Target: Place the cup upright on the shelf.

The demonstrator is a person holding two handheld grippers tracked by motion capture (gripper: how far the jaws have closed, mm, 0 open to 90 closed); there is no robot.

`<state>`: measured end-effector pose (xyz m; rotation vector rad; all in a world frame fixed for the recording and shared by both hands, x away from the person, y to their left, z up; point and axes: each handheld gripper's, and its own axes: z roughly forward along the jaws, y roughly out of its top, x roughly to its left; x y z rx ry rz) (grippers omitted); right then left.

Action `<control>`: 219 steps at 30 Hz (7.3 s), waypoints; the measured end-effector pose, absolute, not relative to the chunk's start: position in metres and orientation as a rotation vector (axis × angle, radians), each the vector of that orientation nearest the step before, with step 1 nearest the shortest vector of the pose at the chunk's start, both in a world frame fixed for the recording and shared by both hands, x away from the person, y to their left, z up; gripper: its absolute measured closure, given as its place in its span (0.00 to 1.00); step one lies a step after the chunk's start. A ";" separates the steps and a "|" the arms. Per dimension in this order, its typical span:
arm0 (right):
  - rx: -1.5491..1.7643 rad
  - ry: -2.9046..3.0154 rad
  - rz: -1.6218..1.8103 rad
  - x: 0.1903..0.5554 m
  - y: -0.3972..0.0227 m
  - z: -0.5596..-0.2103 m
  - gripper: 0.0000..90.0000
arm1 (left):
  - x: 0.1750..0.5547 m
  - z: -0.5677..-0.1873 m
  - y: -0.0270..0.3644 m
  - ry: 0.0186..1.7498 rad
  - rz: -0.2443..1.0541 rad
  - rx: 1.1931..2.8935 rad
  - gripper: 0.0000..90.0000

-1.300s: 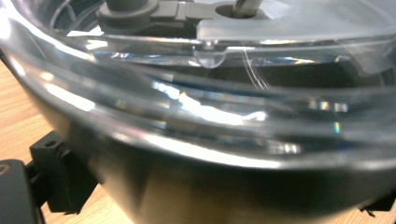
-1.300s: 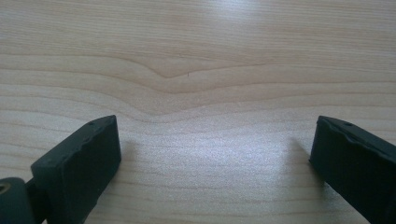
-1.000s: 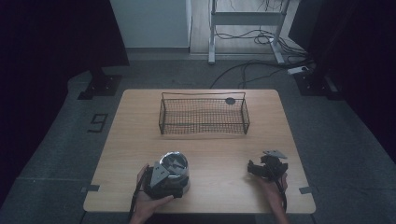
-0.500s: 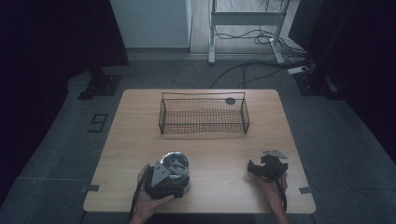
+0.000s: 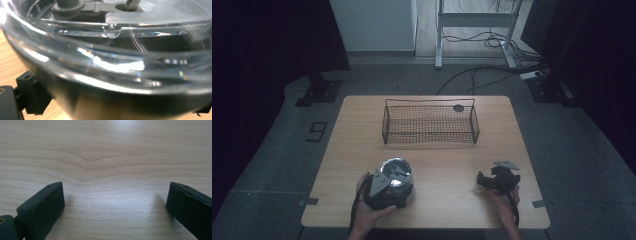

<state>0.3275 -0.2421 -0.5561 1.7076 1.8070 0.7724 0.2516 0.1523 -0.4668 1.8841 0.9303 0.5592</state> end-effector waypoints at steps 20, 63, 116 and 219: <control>1.714 1.807 0.770 0.328 -0.242 -0.556 0.02 | 0.285 -0.422 0.160 0.959 0.572 1.831 0.05; 1.707 1.810 0.769 0.329 -0.243 -0.556 0.02 | 0.370 -0.343 0.137 1.003 0.632 1.791 0.05; 1.707 1.808 0.771 0.329 -0.243 -0.556 0.02 | 0.503 -0.412 0.106 1.255 0.691 1.824 0.05; 1.711 1.804 0.769 0.329 -0.242 -0.556 0.02 | 0.286 -0.508 0.160 1.110 0.526 1.923 0.04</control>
